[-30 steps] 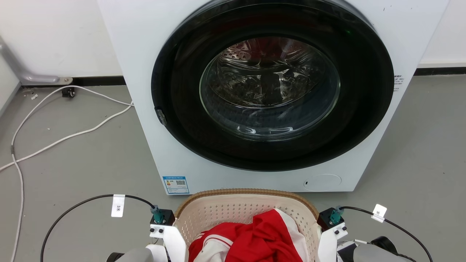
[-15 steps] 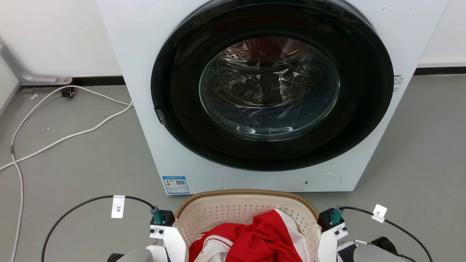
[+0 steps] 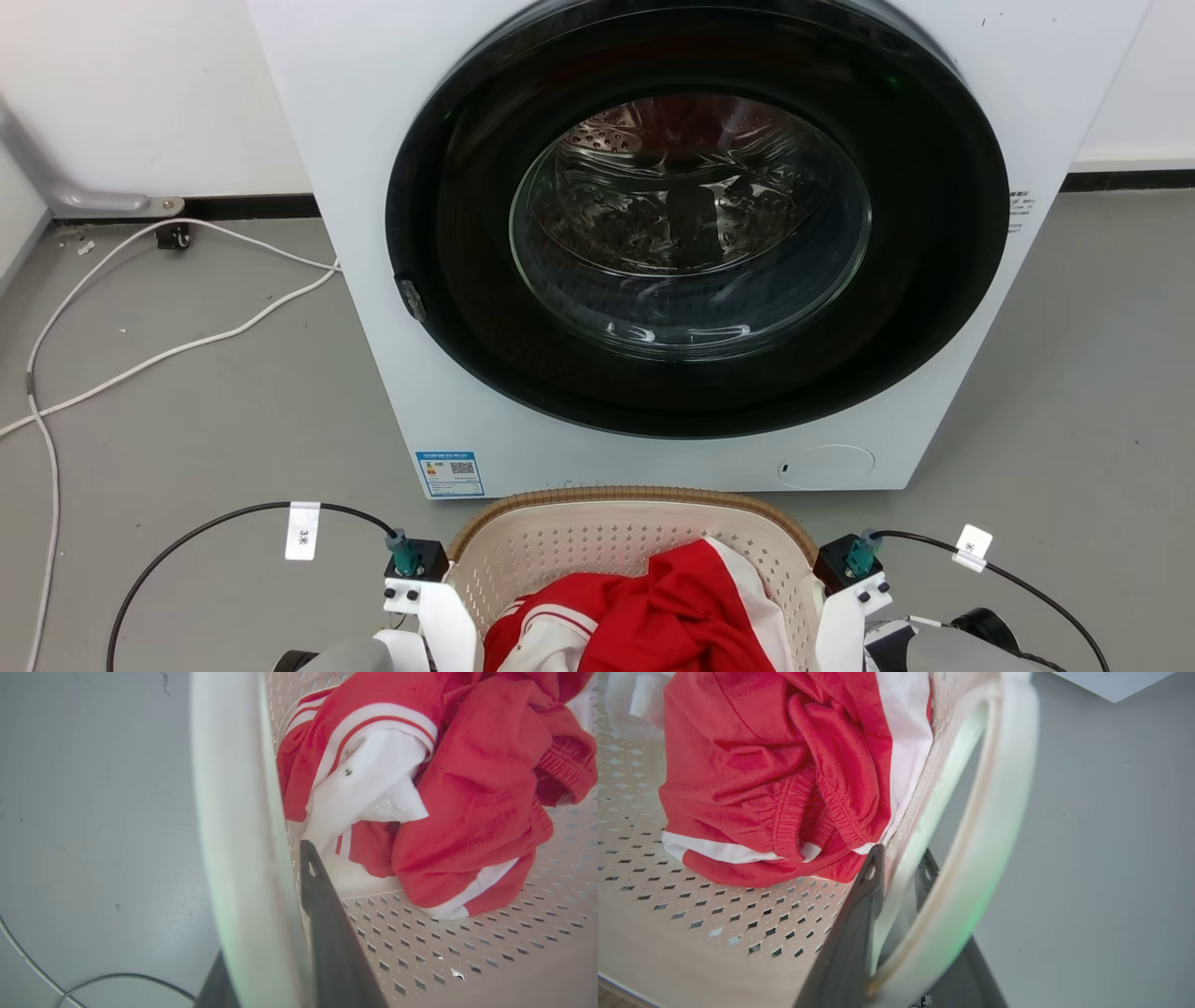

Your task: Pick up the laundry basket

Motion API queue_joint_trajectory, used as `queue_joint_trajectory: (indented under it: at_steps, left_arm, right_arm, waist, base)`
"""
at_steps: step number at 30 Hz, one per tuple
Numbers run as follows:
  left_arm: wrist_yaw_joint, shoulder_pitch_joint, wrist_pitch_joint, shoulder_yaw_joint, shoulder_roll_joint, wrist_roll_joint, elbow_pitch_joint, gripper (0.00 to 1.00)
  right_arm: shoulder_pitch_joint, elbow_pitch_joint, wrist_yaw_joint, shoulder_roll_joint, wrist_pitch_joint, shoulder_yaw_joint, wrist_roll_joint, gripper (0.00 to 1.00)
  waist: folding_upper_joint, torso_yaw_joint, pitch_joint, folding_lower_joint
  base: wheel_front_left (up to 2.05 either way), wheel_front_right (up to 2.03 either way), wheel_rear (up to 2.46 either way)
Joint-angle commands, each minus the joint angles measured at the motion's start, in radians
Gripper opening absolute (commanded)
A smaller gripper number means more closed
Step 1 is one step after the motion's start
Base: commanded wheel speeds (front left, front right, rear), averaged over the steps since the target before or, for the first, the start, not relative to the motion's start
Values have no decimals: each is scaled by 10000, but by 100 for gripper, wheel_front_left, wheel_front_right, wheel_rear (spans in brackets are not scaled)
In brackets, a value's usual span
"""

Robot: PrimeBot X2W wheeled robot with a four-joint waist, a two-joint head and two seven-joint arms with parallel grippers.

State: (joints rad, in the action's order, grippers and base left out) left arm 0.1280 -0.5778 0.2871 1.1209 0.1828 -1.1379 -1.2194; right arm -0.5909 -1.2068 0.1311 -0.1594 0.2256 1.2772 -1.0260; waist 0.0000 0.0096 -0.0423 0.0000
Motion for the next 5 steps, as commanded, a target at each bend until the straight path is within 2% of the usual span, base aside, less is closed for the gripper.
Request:
queue_joint_trajectory:
  at_steps: [1, 5]
  left_arm:
    - [40, -158, -61, 41, 210, 23, -68, 0]
    - [40, -198, -104, 104, 197, -40, -87, 0]
  right_arm:
    - [37, -118, -6, -244, 18, 69, 82, 0]
    - [41, -110, -5, -252, 18, 70, 109, 0]
  waist:
    - [0, -5, 0, 0]
    - [0, -11, 4, 0]
  base:
    - [0, 0, 0]
    - [0, 0, 0]
